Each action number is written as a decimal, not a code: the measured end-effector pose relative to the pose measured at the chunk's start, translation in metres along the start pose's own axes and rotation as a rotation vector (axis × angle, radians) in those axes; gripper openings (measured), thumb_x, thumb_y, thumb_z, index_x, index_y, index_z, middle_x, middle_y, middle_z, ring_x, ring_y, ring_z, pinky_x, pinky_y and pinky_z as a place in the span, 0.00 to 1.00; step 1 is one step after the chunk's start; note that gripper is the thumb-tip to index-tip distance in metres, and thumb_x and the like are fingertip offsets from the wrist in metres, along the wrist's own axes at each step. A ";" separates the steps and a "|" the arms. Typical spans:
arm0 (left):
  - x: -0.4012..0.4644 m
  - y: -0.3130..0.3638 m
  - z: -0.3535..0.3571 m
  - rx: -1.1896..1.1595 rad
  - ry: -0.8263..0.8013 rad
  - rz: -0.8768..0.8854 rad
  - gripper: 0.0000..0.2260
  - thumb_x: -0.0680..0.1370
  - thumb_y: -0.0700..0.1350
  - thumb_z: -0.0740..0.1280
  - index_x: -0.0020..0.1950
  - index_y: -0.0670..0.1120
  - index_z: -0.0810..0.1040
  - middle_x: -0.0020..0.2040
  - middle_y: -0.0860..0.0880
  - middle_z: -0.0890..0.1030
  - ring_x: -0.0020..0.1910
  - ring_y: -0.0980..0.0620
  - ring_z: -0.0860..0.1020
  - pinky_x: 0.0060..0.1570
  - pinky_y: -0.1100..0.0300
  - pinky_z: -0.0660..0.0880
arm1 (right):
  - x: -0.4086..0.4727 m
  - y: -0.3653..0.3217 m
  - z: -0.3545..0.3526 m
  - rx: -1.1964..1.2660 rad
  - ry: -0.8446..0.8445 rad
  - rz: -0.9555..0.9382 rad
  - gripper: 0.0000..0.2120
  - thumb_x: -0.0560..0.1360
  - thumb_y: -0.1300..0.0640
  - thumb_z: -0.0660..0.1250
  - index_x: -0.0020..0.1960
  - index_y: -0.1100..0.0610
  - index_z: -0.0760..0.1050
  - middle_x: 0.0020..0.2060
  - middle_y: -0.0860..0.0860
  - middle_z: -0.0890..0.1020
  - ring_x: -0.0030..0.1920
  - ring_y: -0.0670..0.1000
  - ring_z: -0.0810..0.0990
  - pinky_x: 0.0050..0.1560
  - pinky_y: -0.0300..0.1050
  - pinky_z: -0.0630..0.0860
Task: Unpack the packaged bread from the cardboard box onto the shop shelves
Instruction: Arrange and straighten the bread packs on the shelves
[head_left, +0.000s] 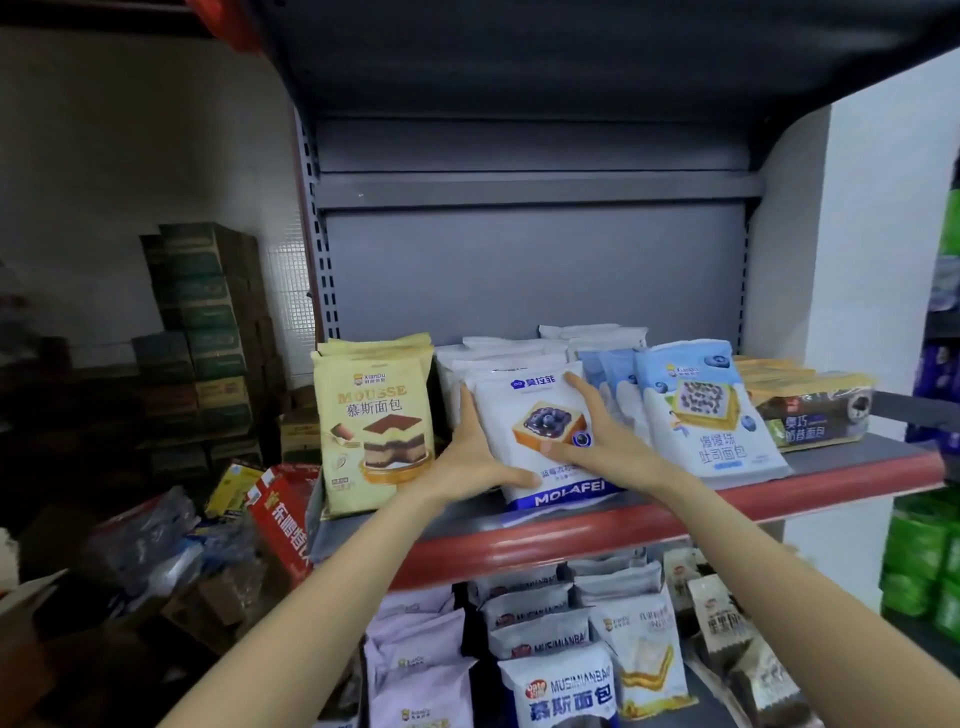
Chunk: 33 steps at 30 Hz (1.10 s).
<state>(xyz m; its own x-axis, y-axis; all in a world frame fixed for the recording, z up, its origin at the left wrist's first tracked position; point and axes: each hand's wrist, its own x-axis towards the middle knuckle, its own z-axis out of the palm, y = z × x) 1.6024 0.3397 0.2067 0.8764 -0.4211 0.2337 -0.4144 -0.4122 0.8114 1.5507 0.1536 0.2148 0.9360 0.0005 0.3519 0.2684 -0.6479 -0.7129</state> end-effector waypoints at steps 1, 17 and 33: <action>0.000 -0.004 -0.002 0.054 0.017 0.013 0.67 0.60 0.51 0.80 0.72 0.50 0.25 0.78 0.52 0.43 0.76 0.54 0.50 0.73 0.51 0.58 | -0.001 -0.001 0.001 0.000 0.007 -0.009 0.40 0.73 0.51 0.70 0.76 0.47 0.48 0.74 0.53 0.60 0.73 0.50 0.55 0.43 0.23 0.53; 0.030 -0.009 0.006 0.001 0.154 -0.095 0.67 0.58 0.60 0.80 0.73 0.55 0.27 0.77 0.46 0.52 0.75 0.46 0.53 0.73 0.46 0.57 | 0.031 0.011 -0.008 0.350 -0.158 0.005 0.45 0.73 0.68 0.68 0.74 0.39 0.44 0.65 0.37 0.63 0.49 0.33 0.67 0.40 0.20 0.70; 0.044 -0.009 0.000 -0.346 0.359 0.037 0.47 0.73 0.47 0.73 0.77 0.50 0.40 0.74 0.49 0.65 0.69 0.51 0.69 0.68 0.56 0.66 | 0.050 0.005 0.018 0.416 -0.047 -0.024 0.41 0.76 0.47 0.65 0.76 0.47 0.39 0.67 0.36 0.52 0.62 0.36 0.59 0.37 0.12 0.59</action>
<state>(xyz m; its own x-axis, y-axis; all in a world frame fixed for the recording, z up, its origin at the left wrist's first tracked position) 1.6445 0.3250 0.2095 0.9169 -0.1003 0.3864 -0.3948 -0.0839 0.9149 1.6032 0.1645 0.2178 0.9353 0.0523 0.3500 0.3499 -0.2846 -0.8925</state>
